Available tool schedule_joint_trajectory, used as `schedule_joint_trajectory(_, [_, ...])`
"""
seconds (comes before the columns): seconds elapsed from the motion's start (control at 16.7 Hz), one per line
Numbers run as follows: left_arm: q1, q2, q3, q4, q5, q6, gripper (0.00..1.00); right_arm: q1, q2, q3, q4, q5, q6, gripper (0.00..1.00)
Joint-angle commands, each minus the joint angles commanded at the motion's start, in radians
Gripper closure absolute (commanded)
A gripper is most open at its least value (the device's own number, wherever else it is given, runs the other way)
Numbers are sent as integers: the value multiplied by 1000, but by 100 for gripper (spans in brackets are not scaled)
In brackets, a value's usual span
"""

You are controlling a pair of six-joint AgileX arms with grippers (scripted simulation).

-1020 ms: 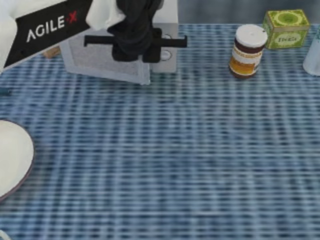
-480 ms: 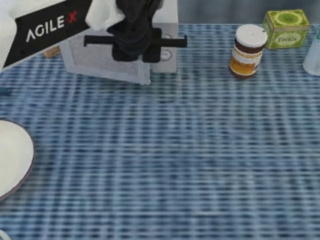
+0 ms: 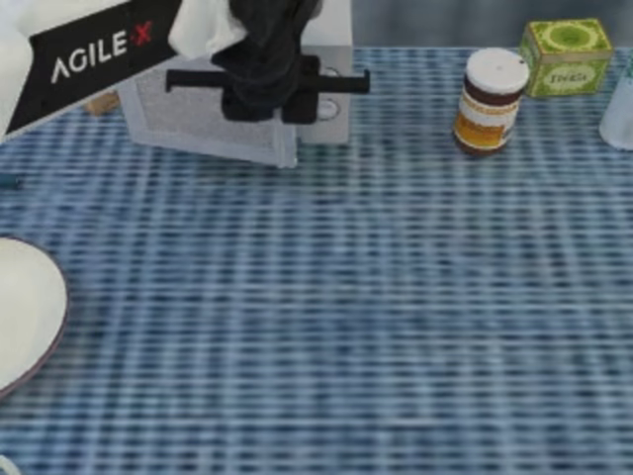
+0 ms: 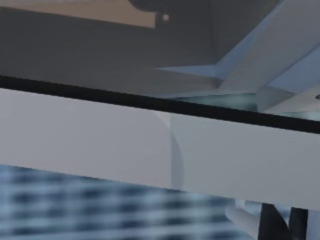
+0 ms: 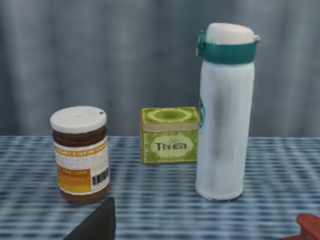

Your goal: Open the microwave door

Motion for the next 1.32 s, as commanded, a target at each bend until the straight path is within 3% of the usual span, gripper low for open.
schedule_joint_trajectory(0.6, [16,-93,-143,69,57,109,100,0,0,0,0,0,0,0])
schedule_joint_trajectory(1.32, [17,-95,-145,71,58,111,100,0,0,0,0,0,0,0])
